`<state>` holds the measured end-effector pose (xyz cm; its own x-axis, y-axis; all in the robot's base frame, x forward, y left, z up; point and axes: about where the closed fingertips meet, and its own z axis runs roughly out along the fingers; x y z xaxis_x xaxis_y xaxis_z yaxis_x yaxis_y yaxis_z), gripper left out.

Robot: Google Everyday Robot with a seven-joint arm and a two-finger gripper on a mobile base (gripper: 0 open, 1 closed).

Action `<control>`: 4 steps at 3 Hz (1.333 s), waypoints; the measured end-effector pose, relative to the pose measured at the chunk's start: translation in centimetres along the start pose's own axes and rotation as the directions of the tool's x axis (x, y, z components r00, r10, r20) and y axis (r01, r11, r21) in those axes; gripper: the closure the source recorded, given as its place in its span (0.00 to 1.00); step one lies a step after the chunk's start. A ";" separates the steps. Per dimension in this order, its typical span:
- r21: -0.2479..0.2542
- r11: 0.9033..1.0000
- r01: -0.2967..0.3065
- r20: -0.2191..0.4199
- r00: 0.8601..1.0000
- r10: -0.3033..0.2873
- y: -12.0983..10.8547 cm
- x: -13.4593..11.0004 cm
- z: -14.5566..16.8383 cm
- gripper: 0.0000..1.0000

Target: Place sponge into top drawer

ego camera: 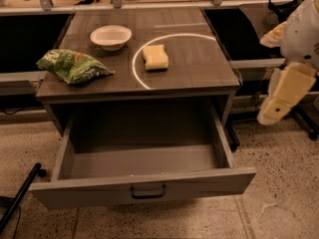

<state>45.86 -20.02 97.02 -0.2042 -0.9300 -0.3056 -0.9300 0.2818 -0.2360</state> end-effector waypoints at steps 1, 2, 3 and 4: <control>-0.034 0.999 -0.003 0.120 0.993 0.007 -1.7 -3.1 2.9 0.00; -0.052 0.999 0.001 0.208 0.978 0.010 -3.2 -6.6 5.9 0.00; -0.052 0.999 0.000 0.209 0.978 0.010 -3.2 -6.7 5.9 0.00; -0.055 0.998 -0.012 0.238 0.971 0.025 -3.9 -7.5 6.5 0.00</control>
Offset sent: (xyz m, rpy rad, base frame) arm 0.0928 0.1034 -0.0380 0.3028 -0.0170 0.0876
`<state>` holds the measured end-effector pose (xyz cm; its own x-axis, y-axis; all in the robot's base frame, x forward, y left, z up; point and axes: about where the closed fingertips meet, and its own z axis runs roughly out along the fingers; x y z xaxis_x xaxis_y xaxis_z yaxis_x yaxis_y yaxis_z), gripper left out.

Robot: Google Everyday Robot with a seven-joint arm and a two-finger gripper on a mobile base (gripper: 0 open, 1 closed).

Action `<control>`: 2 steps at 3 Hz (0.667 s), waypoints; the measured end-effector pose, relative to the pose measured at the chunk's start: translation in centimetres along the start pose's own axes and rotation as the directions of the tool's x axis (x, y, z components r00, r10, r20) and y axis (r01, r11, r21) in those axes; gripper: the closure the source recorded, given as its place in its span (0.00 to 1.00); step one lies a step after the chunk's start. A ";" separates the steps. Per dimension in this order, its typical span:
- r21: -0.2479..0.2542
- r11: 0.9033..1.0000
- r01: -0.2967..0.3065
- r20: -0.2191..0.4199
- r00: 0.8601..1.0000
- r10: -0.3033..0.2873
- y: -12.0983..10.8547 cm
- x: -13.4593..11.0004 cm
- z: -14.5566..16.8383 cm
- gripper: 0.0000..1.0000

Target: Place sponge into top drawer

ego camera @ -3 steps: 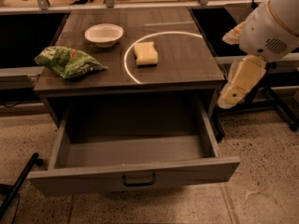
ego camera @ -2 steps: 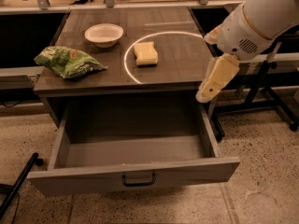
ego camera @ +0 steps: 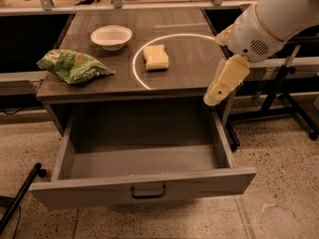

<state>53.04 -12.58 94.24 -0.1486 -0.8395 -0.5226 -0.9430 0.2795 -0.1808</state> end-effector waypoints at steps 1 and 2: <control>0.018 1.000 -0.011 0.048 0.999 0.010 -2.8 -1.5 1.6 0.00; 0.044 0.999 -0.024 0.070 0.997 0.021 -5.8 -2.8 3.8 0.00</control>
Offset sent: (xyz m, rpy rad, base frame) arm 0.1177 0.0368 -0.0144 0.0840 -0.0795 -0.0667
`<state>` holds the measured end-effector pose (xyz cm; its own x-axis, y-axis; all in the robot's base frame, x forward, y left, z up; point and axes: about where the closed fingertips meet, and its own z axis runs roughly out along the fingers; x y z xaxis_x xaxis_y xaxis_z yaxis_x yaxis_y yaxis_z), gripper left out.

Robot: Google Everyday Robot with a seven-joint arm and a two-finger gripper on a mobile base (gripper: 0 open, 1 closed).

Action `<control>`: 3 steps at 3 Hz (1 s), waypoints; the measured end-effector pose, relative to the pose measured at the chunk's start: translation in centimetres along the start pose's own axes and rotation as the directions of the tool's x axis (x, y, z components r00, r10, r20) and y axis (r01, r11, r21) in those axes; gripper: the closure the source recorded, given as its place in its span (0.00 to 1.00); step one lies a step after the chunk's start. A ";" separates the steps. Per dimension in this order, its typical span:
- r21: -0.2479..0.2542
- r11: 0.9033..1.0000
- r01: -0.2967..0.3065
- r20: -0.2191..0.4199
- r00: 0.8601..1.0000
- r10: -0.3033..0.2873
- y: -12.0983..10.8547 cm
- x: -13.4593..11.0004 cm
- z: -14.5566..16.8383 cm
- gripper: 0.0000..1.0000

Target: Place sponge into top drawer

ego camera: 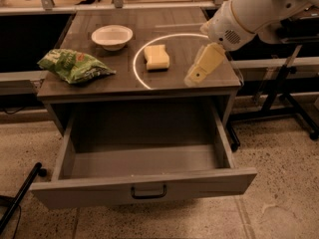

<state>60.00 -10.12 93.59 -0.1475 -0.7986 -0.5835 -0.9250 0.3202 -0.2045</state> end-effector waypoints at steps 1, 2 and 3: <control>0.024 1.000 -0.019 0.024 1.000 0.018 -2.2 -0.7 2.3 0.00; 0.032 0.999 -0.025 0.055 0.998 0.023 -3.8 -1.9 5.1 0.00; 0.017 0.999 -0.032 0.080 0.996 0.030 -5.0 -3.0 7.7 0.00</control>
Offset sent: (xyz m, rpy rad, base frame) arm 0.0893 0.0482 -0.0332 0.0920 -0.0531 -0.0361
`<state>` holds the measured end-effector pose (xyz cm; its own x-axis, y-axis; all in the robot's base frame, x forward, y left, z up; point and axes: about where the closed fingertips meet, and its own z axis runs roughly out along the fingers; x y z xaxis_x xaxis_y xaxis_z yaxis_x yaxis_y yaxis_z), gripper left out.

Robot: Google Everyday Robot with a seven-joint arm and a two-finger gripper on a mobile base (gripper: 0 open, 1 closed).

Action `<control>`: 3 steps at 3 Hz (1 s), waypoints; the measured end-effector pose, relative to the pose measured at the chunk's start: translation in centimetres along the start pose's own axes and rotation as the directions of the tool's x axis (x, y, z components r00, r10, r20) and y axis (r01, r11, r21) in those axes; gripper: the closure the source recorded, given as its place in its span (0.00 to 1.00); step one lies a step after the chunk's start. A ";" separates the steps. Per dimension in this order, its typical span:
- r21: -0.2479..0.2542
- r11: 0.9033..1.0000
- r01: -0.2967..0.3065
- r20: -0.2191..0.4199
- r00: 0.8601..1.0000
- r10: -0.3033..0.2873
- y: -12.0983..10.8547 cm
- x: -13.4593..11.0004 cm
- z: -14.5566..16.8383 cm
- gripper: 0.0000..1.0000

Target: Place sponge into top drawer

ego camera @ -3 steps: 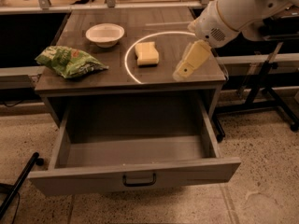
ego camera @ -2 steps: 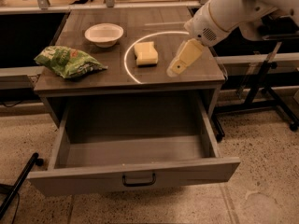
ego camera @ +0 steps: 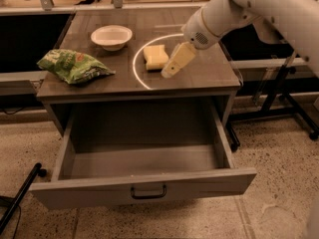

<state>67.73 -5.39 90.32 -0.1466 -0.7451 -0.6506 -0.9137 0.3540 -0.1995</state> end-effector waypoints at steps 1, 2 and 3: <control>-0.023 1.000 -0.012 0.020 1.000 0.012 -0.8 -0.8 2.5 0.00; -0.039 0.999 -0.026 0.026 0.999 0.027 -1.7 -1.2 4.5 0.00; -0.049 0.998 -0.044 0.017 0.999 0.045 -2.2 -1.4 6.1 0.00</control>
Offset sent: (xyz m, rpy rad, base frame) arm 0.0545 0.0380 -0.0308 0.0568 0.0506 0.0022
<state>72.21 -1.67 87.18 -0.1808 -0.7186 -0.6715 -0.9239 0.3583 -0.1347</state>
